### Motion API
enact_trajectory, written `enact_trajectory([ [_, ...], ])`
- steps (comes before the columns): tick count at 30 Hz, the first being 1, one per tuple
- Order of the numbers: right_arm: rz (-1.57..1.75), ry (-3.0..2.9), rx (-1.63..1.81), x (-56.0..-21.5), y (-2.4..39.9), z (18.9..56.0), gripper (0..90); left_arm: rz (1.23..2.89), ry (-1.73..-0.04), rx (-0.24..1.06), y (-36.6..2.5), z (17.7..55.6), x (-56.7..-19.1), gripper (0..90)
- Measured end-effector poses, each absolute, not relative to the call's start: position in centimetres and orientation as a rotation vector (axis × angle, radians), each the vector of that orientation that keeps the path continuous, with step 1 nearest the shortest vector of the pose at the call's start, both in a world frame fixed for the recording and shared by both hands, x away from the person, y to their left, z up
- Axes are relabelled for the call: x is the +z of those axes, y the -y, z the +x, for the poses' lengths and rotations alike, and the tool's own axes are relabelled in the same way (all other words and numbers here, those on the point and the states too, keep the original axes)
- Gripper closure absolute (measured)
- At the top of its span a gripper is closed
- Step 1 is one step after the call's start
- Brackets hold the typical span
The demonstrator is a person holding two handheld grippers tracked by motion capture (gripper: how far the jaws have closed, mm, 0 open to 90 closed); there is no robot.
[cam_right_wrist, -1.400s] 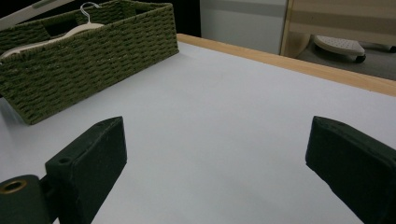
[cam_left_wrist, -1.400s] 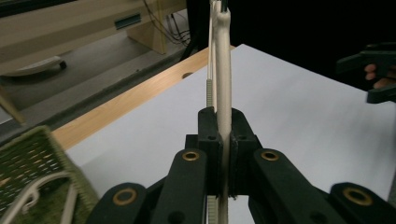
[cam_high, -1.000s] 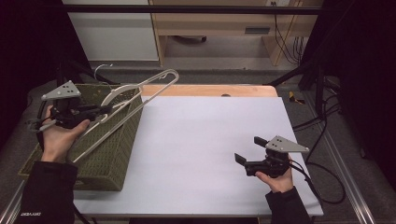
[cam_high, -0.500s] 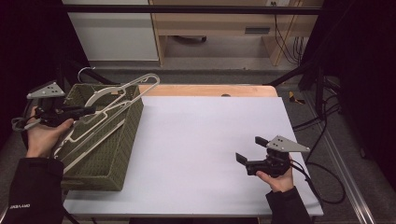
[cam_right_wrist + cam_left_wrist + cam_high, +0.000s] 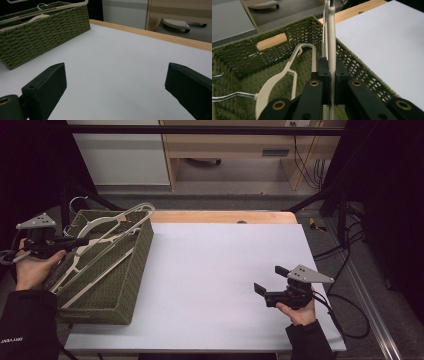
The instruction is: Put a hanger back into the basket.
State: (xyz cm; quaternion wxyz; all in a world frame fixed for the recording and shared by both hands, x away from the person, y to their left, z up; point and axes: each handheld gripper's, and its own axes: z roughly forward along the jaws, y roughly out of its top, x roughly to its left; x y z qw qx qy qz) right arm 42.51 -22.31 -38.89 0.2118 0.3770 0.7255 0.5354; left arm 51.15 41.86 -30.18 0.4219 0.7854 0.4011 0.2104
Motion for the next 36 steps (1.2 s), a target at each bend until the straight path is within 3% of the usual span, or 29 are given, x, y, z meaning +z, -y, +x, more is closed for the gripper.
enact_trajectory([
  [11,1.058,-2.017,1.481,-39.0,22.3,42.5,4.2,1.962,-1.081,0.527,-44.0,51.3,-31.2,86.3],
  [30,1.055,-2.019,1.483,-38.9,22.4,42.4,4.2,1.962,-1.255,0.381,-42.6,51.9,-36.5,85.5],
  [36,1.059,-2.013,1.486,-38.8,22.5,42.4,4.2,1.944,-1.398,0.464,-43.2,52.0,-36.7,82.5],
])
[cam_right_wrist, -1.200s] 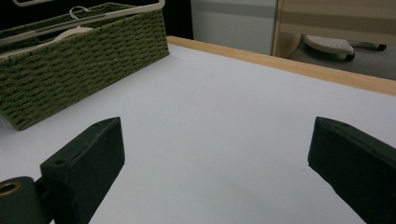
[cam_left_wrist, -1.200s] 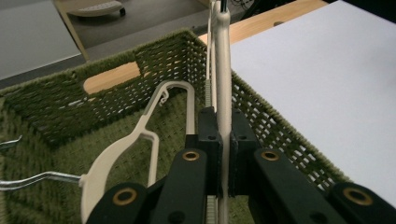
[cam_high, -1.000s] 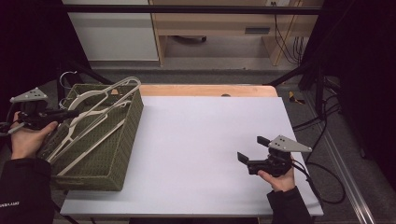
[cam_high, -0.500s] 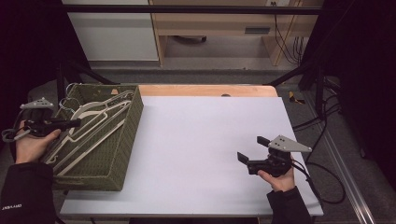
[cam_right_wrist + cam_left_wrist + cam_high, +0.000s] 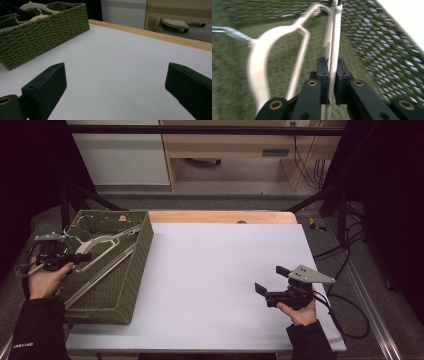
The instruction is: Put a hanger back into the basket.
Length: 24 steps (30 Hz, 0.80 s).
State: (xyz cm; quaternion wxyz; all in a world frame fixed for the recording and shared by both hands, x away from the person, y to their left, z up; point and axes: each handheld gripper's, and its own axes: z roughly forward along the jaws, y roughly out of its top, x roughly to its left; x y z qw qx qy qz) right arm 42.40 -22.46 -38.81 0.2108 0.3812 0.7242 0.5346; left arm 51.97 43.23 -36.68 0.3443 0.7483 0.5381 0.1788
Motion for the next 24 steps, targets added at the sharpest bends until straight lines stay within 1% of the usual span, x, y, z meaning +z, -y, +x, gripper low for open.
enact_trajectory([
  [1,1.060,-2.011,1.484,-38.8,22.5,42.4,4.2,1.943,-1.458,0.515,-43.4,51.9,-37.0,76.5],
  [2,1.060,-2.013,1.484,-38.8,22.5,42.4,4.2,1.943,-1.458,0.515,-43.4,51.9,-37.0,74.0],
  [4,1.060,-2.014,1.484,-38.8,22.5,42.4,4.2,1.912,-1.501,0.525,-43.8,51.7,-37.3,73.4],
  [5,1.059,-2.014,1.484,-38.8,22.5,42.4,4.2,1.879,-1.541,0.524,-44.2,51.4,-37.5,71.1],
  [7,1.060,-2.013,1.482,-38.8,22.5,42.4,4.2,1.883,-1.573,0.527,-44.5,51.2,-37.6,69.4],
  [9,1.056,-2.013,1.483,-38.8,22.5,42.4,4.4,1.878,-1.617,0.537,-44.7,50.9,-37.7,64.0],
  [11,1.062,-2.009,1.485,-38.8,22.4,42.4,4.4,1.876,-1.626,0.551,-44.8,50.6,-37.7,60.9],
  [12,1.058,-2.010,1.486,-38.8,22.5,42.4,4.4,1.880,-1.626,0.565,-44.7,50.4,-37.6,60.9],
  [13,1.057,-2.013,1.483,-38.8,22.5,42.3,4.4,1.881,-1.618,0.585,-44.6,50.1,-37.5,56.7],
  [14,1.057,-2.013,1.483,-38.8,22.5,42.3,4.4,1.878,-1.611,0.594,-44.5,49.9,-37.5,56.7],
  [15,1.062,-2.007,1.484,-38.8,22.6,42.3,4.4,1.865,-1.594,0.629,-44.2,49.3,-37.2,52.3],
  [16,1.062,-2.007,1.484,-38.8,22.6,42.3,4.4,1.865,-1.594,0.629,-44.2,49.3,-37.2,50.0],
  [18,1.061,-2.001,1.484,-38.8,22.6,42.3,4.5,1.848,-1.540,0.620,-43.7,48.5,-36.8,50.5],
  [19,1.067,-1.994,1.490,-38.7,22.7,42.2,4.6,1.830,-1.492,0.640,-43.1,47.6,-36.2,46.8],
  [21,1.062,-1.991,1.493,-38.7,22.7,42.2,4.6,1.818,-1.463,0.649,-42.7,47.2,-36.0,43.9],
  [22,1.065,-1.985,1.497,-38.6,22.9,42.1,4.6,1.788,-1.403,0.642,-41.8,46.3,-35.3,42.5],
  [23,1.059,-1.985,1.499,-38.5,23.0,42.1,4.6,1.788,-1.403,0.642,-41.8,46.3,-35.3,40.9],
  [24,1.059,-1.985,1.499,-38.5,23.0,42.1,4.6,1.781,-1.370,0.639,-41.3,45.9,-35.0,40.9],
])
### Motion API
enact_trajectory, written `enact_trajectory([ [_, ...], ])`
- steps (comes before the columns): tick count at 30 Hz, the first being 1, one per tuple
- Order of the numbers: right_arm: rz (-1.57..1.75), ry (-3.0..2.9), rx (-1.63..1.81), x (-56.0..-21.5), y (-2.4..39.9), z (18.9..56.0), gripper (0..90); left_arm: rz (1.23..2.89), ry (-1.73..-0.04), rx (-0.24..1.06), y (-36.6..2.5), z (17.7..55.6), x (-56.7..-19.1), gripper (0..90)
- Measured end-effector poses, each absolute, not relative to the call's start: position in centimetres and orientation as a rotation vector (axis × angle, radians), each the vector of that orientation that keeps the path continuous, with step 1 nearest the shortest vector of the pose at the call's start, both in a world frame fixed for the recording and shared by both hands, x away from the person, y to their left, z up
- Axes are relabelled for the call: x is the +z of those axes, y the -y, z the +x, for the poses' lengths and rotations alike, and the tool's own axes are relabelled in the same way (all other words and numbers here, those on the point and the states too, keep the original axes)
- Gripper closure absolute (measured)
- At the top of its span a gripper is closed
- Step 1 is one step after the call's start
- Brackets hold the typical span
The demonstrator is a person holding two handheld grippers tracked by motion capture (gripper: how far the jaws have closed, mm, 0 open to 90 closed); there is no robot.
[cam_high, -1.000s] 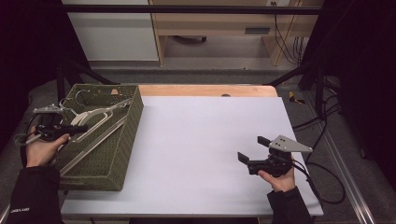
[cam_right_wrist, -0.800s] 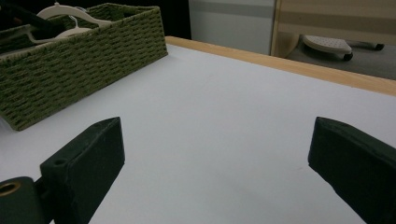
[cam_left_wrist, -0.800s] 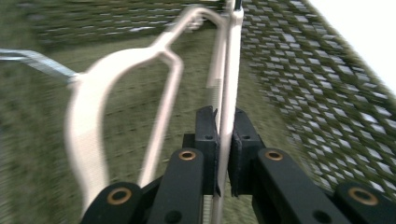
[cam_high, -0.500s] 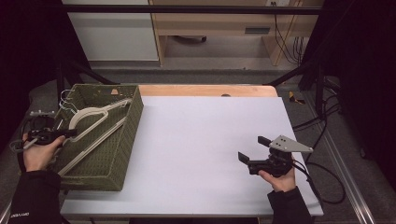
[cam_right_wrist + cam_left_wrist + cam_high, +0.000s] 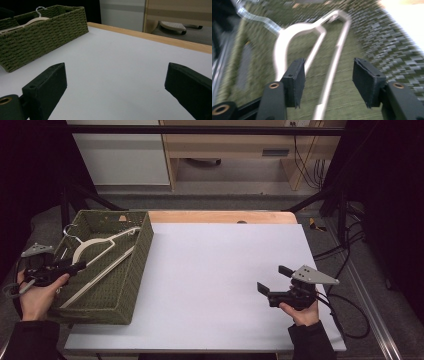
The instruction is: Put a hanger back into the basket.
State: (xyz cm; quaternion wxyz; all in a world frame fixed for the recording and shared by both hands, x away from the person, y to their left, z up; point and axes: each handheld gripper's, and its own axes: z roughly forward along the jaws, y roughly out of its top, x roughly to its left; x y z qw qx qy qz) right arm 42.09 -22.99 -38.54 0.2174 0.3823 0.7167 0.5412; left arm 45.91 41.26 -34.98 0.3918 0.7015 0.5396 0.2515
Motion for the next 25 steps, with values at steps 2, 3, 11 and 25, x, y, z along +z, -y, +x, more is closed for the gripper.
enact_trajectory([
  [2,1.058,-1.976,1.501,-38.4,23.2,42.0,4.6,1.760,-1.304,0.632,-40.1,45.2,-34.4,37.5],
  [3,1.057,-1.964,1.513,-38.2,23.3,41.9,4.6,1.743,-1.236,0.621,-38.6,44.5,-34.0,33.9],
  [11,1.040,-1.938,1.540,-37.9,24.1,41.7,4.5,1.706,-1.004,0.622,-32.4,42.4,-33.4,13.0],
  [25,1.059,-1.907,1.557,-37.7,25.2,41.5,4.4,1.758,-0.894,0.529,-27.1,42.0,-35.7,6.8],
])
